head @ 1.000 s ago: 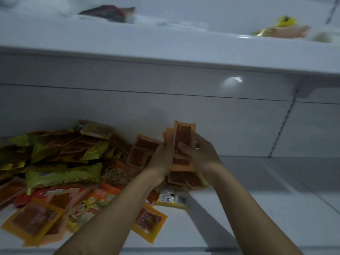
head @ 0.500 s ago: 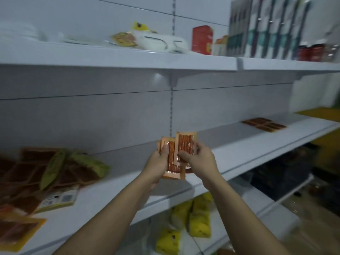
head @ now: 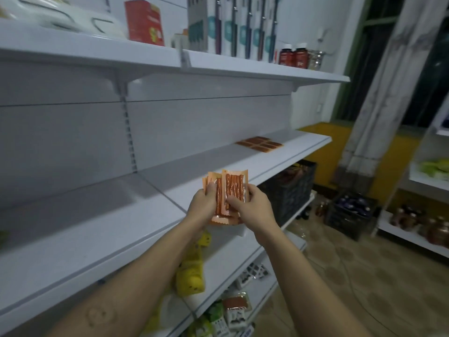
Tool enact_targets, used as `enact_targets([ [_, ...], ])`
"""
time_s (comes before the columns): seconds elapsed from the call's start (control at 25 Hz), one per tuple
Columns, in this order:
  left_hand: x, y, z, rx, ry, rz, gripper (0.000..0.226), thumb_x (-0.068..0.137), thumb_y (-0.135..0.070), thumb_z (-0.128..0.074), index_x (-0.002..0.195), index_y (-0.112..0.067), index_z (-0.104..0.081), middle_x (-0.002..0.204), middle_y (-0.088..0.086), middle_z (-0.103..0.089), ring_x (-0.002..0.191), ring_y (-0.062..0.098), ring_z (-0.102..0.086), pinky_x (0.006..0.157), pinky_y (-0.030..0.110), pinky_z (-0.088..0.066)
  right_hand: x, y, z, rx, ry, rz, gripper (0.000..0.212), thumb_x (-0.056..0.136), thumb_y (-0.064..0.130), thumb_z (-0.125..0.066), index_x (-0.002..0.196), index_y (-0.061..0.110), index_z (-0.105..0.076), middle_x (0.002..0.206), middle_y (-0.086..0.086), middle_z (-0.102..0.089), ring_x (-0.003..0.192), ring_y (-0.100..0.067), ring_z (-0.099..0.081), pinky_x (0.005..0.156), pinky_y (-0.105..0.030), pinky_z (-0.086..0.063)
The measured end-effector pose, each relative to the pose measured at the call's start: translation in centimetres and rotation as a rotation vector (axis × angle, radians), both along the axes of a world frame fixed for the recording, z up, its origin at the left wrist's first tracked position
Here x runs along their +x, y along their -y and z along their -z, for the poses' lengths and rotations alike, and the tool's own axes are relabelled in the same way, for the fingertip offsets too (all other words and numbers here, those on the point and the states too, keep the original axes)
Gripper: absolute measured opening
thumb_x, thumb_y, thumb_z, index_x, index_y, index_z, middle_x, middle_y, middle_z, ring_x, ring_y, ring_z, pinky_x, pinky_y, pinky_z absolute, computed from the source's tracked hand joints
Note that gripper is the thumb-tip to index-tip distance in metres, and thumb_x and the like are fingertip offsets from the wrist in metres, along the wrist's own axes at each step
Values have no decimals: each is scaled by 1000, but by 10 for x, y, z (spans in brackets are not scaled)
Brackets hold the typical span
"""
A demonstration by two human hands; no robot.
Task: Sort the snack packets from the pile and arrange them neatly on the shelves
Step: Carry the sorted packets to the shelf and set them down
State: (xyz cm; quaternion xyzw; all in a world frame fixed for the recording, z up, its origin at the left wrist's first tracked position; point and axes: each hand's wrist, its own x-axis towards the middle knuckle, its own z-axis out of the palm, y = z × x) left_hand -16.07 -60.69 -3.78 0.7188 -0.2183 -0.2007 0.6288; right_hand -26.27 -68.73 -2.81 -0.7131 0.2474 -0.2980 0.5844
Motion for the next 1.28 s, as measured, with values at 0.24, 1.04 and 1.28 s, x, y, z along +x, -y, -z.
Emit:
enact_targets([
  [0.24,-10,55,-13,-14,-40,372,32,103,-41,-42,119,-23,-62,101,6,-75,87,24,-74,75,44,-61,-16,57,3,36,46,187,23,89,15,-68,111,21,-64,96,5,-72,85,-10,-71,77,-34,-60],
  [1.04,142,340,-5,-97,-150,259,19,99,-32,-55,112,-20,-62,87,5,-76,75,21,-74,53,35,-60,136,356,7,-41,12,206,48,88,16,-70,132,23,-53,100,12,-65,89,-11,-71,68,-25,-60],
  [1.28,162,388,-6,-90,-244,270,23,99,-33,-56,116,-21,-62,94,6,-77,83,26,-75,61,41,-60,164,427,3,-83,-30,109,46,91,17,-67,134,24,-52,108,6,-64,89,-15,-69,62,-29,-59],
])
